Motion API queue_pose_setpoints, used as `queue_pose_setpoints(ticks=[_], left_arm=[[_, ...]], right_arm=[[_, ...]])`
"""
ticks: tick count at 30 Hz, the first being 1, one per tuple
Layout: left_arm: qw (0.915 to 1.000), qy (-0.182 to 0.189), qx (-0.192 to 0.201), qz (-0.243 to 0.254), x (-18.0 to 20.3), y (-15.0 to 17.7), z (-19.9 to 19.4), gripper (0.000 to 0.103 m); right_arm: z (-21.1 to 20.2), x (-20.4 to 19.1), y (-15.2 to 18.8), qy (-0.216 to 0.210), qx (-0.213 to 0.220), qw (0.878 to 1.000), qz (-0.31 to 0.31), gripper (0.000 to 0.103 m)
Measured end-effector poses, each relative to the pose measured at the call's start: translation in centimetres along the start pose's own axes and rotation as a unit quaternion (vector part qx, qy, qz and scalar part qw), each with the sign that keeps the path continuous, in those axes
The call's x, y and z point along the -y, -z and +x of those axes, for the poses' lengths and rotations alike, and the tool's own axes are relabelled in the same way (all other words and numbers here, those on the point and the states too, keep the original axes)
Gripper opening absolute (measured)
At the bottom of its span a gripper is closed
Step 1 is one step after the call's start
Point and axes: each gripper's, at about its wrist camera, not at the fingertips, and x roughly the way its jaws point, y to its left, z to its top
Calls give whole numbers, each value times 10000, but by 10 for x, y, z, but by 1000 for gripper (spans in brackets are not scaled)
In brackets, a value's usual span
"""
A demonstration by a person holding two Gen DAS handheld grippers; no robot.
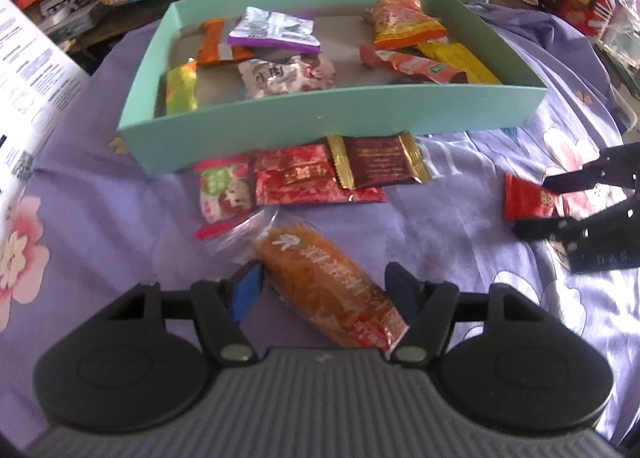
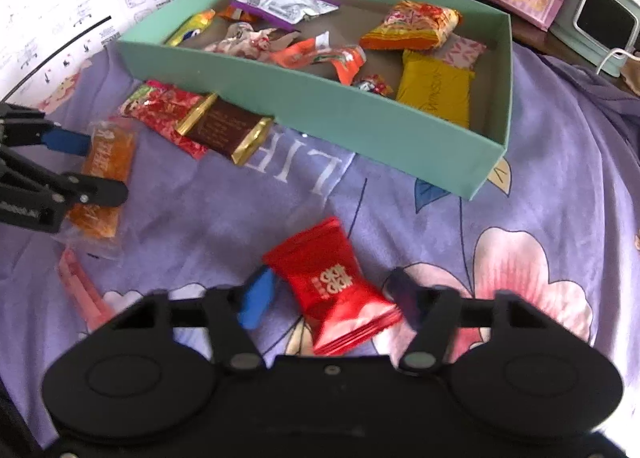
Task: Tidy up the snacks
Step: 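Grasp red square candy with right tool while left tool grasps orange cake bag, then lift both snacks and carry them over the green box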
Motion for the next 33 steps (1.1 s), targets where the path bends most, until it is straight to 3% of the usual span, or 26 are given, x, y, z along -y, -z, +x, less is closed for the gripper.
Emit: queue_pose_setpoints(ticks=[1, 7, 15, 19, 33], left_arm=[[10000, -17, -17, 16, 0, -1, 1, 66], [9996, -81, -217, -140, 0, 2, 12, 70], [9997, 66, -242, -52, -3, 6, 8, 58], [9995, 211, -163, -182, -13, 13, 0, 50], [9993, 218, 276, -146, -22, 22, -42, 49]], right_arm=[[-2, 0, 0, 10, -9, 10000, 75, 36], [-8, -5, 7, -170, -11, 9985, 522, 35], [-8, -13, 8, -38, 14, 9980, 632, 36], [-11, -14, 9, -45, 52, 9959, 900, 34], [-35, -29, 11, -100, 376, 9940, 1018, 34]])
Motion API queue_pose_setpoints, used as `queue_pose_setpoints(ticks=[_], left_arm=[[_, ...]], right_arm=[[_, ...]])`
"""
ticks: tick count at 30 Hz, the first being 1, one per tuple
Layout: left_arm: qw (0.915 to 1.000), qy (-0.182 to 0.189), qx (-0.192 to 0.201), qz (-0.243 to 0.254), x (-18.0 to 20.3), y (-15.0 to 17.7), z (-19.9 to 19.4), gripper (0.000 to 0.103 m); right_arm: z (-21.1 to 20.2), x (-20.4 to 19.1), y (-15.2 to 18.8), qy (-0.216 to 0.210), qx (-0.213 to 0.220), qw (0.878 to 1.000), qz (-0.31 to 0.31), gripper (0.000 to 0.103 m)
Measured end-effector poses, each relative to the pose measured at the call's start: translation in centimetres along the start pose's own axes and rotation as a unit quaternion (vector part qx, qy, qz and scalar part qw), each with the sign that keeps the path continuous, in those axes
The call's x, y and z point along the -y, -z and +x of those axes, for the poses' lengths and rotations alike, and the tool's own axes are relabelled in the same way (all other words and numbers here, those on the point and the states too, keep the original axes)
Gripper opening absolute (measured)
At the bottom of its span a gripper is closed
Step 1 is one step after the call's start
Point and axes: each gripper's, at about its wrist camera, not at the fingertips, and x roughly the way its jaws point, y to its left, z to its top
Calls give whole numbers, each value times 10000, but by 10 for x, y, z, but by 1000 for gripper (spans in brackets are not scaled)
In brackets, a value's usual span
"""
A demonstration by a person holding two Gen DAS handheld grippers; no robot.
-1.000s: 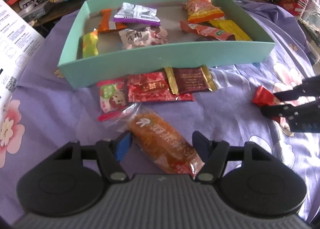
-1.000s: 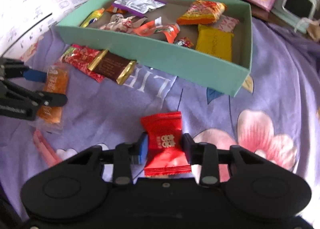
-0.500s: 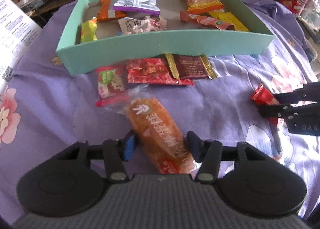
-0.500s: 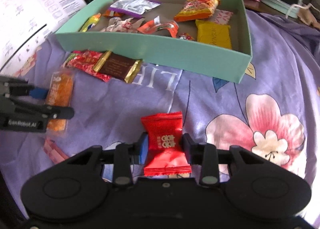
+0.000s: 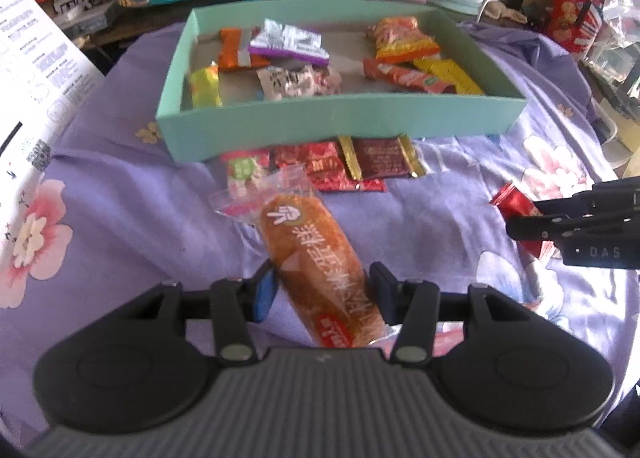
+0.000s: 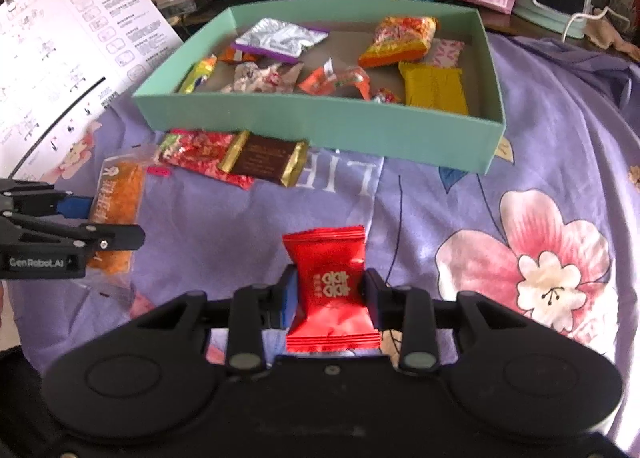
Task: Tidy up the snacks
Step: 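Lift both snacks and carry them over the green box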
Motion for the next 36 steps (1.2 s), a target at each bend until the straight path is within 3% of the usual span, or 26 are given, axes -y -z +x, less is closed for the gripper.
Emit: queue_pose_setpoints(ticks=[8, 21, 28, 36], left_arm=[[9993, 76, 357, 56, -6, -19, -28, 49], [9973, 63, 712, 142, -40, -103, -27, 49], [9978, 58, 604, 284, -56, -149, 10, 49], [9984, 135, 205, 509, -68, -172, 64, 49]], right_arm=[[-22, -1, -14, 25, 303, 9995, 33, 34], [-40, 10, -77, 209, 799, 9965, 136, 34], [-11, 8, -127, -43, 839, 9960, 312, 34], [59, -18, -168, -351, 458, 9976, 386, 34]])
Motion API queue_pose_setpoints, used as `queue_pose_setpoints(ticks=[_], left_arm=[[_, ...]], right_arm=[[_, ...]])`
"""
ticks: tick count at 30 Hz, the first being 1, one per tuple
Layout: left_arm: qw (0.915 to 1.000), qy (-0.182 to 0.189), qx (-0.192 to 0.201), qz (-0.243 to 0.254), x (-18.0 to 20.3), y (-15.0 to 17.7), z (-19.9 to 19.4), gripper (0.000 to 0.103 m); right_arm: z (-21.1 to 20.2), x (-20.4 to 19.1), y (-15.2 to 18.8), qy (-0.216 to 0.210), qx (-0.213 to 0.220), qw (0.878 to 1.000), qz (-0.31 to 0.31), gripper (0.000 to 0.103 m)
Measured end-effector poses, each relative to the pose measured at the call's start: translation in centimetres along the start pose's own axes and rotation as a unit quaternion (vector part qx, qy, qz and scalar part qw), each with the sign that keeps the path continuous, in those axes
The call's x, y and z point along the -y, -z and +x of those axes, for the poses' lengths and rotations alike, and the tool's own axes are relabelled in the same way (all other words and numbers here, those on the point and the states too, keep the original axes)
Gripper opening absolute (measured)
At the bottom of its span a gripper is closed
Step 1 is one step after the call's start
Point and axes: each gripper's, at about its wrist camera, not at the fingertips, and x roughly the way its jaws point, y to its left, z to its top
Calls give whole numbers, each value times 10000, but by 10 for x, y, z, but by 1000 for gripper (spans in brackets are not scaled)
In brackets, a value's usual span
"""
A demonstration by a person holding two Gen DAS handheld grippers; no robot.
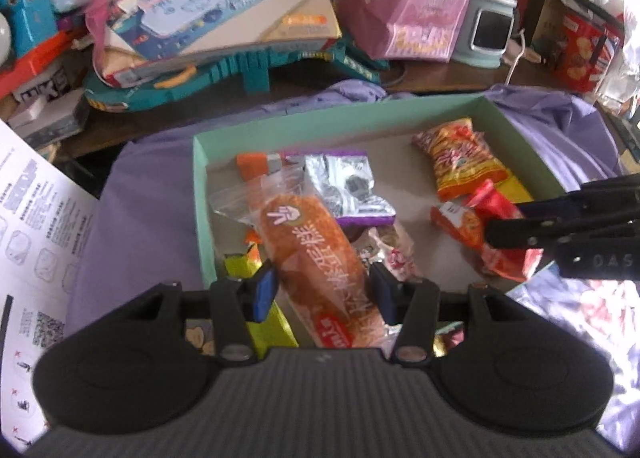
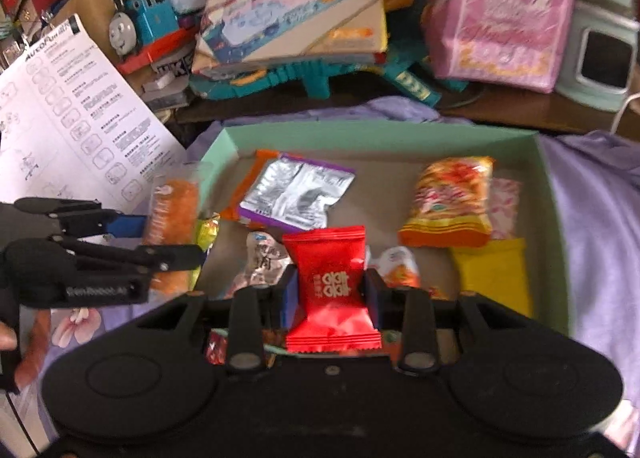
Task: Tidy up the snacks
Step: 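Lift both snacks and carry them over the green box, then lower both snacks into the box and open both tools, then withdraw both tools toward the snacks lying beside the box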
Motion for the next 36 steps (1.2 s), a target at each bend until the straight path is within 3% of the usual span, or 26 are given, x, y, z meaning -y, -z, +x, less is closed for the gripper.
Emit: queue_pose_setpoints(ticks=[7, 10, 11, 12, 13, 14, 16, 21, 36], left_arm=[[9999, 30, -134, -27, -9, 0, 23, 49], [9999, -83, -123, -44, -9, 2, 27, 52], [9999, -126, -91, -59, -9, 2, 26, 64], [9998, -158, -56, -80, -9, 2, 25, 84], [9997, -224, 12, -122, -9, 2, 23, 94], [9993, -311, 125, -152, -8, 2, 19, 103], [9988, -389, 267, -149, -6, 1, 12, 103], [9983, -408, 362, -186, 2, -2, -7, 103], [9965, -569, 609, -89, 22, 28, -76, 103]], right_arm=[[38, -4, 0, 0, -278, 9996, 36, 34], [41, 1, 3, -27, -277, 9996, 103, 43], [40, 3, 4, -57, -258, 9996, 140, 56], [39, 4, 4, -64, -219, 9996, 168, 62], [35, 5, 5, -54, -131, 9997, 173, 75], [30, 5, 5, -29, -34, 9999, 152, 79], [23, 3, 4, 13, 87, 9999, 87, 80], [2, 0, 5, 146, 340, 9993, -61, 93], [-66, -7, 30, 179, 696, 9973, -164, 93]])
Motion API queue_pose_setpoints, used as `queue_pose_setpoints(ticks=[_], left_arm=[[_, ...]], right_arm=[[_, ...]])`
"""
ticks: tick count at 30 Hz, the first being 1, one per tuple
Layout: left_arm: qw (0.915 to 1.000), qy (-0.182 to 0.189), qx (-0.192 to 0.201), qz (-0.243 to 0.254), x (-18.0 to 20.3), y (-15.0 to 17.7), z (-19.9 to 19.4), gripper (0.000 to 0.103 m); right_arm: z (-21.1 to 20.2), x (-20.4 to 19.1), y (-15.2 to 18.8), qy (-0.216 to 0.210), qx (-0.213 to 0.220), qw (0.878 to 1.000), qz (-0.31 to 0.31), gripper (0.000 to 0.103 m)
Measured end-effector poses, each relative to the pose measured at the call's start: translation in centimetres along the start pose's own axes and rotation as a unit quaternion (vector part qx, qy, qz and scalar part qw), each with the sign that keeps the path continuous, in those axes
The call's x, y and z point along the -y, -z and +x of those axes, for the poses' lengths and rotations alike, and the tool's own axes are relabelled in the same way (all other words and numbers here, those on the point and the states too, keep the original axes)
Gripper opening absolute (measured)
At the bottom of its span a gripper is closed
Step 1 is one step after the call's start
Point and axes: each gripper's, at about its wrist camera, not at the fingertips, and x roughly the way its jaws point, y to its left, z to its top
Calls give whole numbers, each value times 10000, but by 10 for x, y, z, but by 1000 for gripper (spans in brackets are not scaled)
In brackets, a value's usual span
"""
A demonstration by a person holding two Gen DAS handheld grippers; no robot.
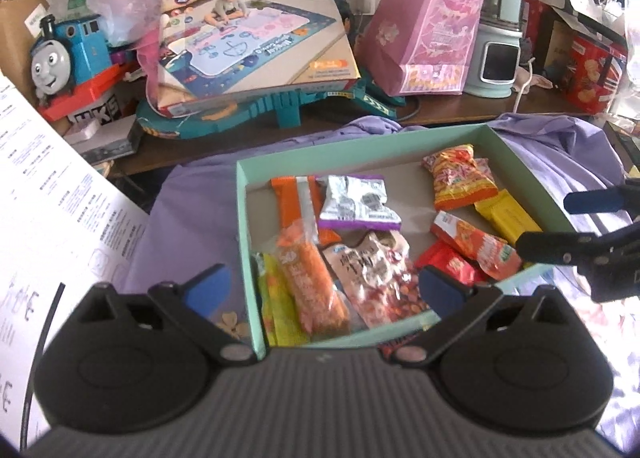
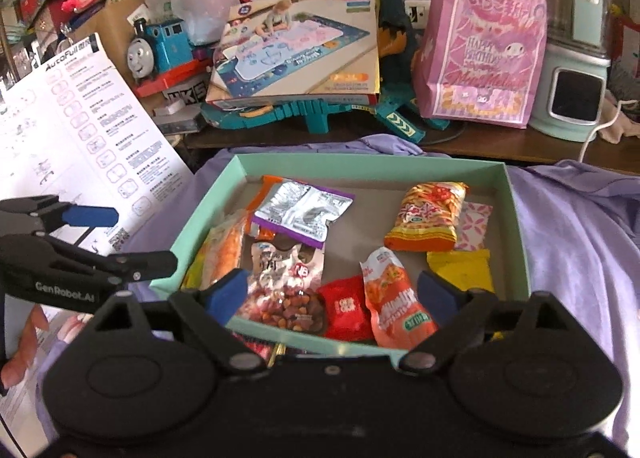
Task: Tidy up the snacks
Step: 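Withdraw both tools toward the snacks lying beside the box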
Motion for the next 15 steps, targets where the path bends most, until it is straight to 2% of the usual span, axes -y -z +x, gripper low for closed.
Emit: queue_pose_setpoints(ticks=[7, 15], left_arm=[[9999, 76, -76, -56, 5, 34, -19, 103], [9989, 9, -448, -108, -1, 78, -3, 103]], right_arm=[[-22, -4, 23, 16, -23, 9999, -100, 93], [-10, -16, 57, -87, -376, 9988, -308, 93]])
